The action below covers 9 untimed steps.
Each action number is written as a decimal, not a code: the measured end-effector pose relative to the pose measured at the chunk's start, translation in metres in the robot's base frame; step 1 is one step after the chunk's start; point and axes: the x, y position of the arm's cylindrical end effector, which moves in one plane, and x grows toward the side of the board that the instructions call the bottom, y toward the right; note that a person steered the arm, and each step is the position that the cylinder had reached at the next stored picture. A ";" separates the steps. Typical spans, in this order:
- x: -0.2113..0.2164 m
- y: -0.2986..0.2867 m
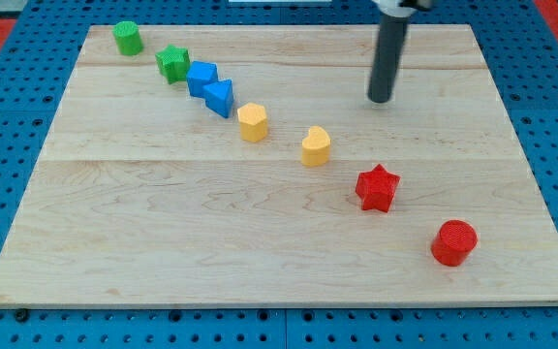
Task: Move the red star close to the yellow heart
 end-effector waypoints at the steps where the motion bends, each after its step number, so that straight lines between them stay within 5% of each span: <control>1: 0.034 0.027; 5: 0.167 0.025; 9: 0.149 -0.034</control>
